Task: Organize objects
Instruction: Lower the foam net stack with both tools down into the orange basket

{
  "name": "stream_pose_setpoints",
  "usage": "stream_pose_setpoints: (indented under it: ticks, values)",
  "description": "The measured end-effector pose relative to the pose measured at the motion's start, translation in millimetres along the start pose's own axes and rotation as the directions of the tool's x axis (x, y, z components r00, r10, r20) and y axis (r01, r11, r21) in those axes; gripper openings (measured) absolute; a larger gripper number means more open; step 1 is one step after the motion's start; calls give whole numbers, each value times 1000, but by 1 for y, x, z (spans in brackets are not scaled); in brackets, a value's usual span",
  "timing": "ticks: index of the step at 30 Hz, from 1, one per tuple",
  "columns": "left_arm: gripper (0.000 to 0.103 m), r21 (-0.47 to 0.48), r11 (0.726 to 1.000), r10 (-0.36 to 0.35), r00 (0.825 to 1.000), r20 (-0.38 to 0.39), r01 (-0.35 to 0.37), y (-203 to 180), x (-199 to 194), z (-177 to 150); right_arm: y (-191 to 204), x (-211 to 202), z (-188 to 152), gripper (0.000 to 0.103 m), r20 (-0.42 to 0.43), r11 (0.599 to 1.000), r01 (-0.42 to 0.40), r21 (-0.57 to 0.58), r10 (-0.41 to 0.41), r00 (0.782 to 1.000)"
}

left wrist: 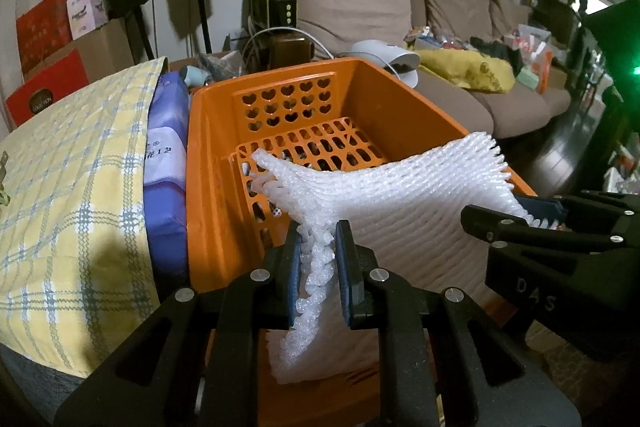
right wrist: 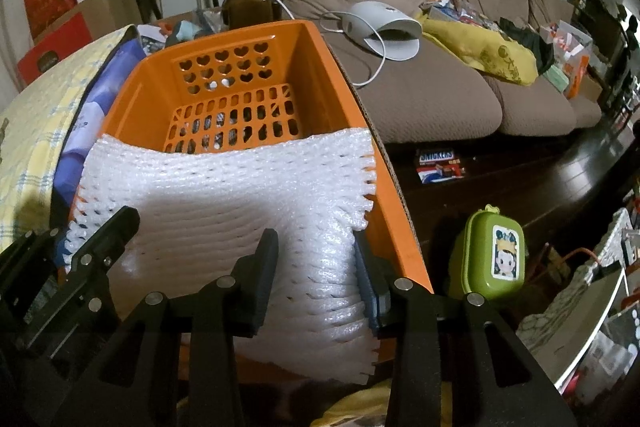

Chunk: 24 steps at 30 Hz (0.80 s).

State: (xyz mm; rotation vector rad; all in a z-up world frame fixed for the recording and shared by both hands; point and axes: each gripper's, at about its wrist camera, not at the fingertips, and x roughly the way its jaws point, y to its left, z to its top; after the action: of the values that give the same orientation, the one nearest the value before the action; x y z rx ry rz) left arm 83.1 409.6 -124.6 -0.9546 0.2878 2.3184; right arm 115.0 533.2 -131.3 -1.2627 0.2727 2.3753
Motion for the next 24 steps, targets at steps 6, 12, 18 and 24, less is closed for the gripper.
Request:
stream_pose_setpoints:
  ticks: [6,12,18,24]
  values:
    - [15,-55,998,-44,998,-49,41,10,9,0,0,3,-1,38,-11,1000,3,7,-3,1000]
    - [15,-48,998,-37,998,-57,35,11,11,-2,4,2,-1,38,-9,1000,8,-1,-8,1000]
    - [15,-64,998,-28,997,-69,24,14,14,-3,7,0,-1,38,-6,1000,4,-6,-4,1000]
    - [15,-68,998,-20,997,-71,15,15,15,-3,14,2,-1,38,-11,999,21,-31,-21,1000]
